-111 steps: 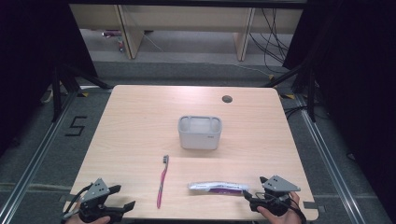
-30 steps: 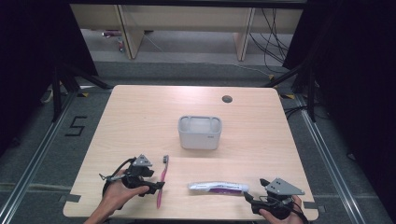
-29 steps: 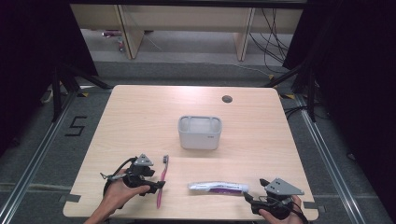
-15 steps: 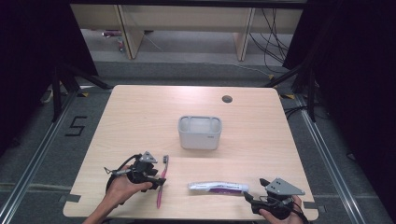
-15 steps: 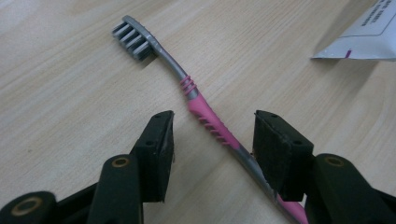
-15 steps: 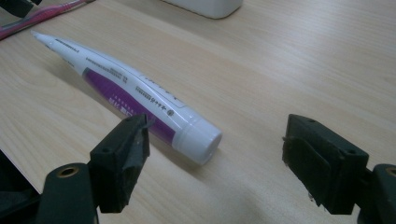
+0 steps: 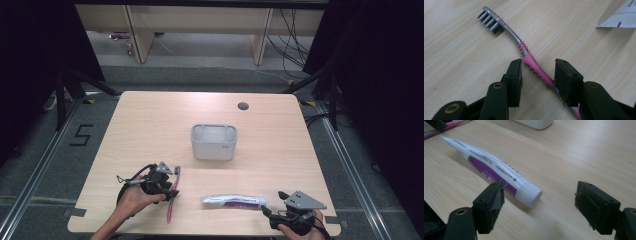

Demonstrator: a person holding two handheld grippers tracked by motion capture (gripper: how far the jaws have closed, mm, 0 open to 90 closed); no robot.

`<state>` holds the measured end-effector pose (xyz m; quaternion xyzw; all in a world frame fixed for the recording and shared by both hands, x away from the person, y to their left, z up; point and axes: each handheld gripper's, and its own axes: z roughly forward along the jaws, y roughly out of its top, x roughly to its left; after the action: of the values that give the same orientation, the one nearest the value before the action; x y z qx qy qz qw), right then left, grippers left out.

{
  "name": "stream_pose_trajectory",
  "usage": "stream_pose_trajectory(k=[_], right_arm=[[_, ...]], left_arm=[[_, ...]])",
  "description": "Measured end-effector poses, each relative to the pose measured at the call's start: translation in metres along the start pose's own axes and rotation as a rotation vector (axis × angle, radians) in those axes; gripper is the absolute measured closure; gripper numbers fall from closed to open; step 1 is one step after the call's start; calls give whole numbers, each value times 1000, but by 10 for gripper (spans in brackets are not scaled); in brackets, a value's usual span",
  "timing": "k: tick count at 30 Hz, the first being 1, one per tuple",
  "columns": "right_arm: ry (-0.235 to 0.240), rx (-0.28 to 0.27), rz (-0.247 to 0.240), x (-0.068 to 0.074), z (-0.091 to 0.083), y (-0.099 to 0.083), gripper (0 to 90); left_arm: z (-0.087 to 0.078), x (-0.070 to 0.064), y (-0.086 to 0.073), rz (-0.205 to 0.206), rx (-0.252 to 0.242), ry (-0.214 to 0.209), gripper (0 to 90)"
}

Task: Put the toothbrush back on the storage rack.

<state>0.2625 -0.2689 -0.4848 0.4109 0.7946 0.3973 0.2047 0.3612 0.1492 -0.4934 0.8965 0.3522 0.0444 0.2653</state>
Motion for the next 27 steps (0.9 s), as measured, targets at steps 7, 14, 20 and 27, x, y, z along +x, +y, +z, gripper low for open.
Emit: stream_pose_trajectory(k=[7, 14, 20, 27], right_arm=[[7, -6, -7, 0, 0, 0, 245], [10, -7, -10, -1, -1, 0, 248], [6, -12, -11, -1, -1, 0, 248], [7, -7, 13, 0, -2, -1, 247]], left_arm=[[1, -3, 7, 63, 49, 27, 667], [3, -3, 16, 115, 119, 38, 719], [5, -2, 25, 131, 175, 39, 768], [6, 0, 32, 145, 235, 27, 800]])
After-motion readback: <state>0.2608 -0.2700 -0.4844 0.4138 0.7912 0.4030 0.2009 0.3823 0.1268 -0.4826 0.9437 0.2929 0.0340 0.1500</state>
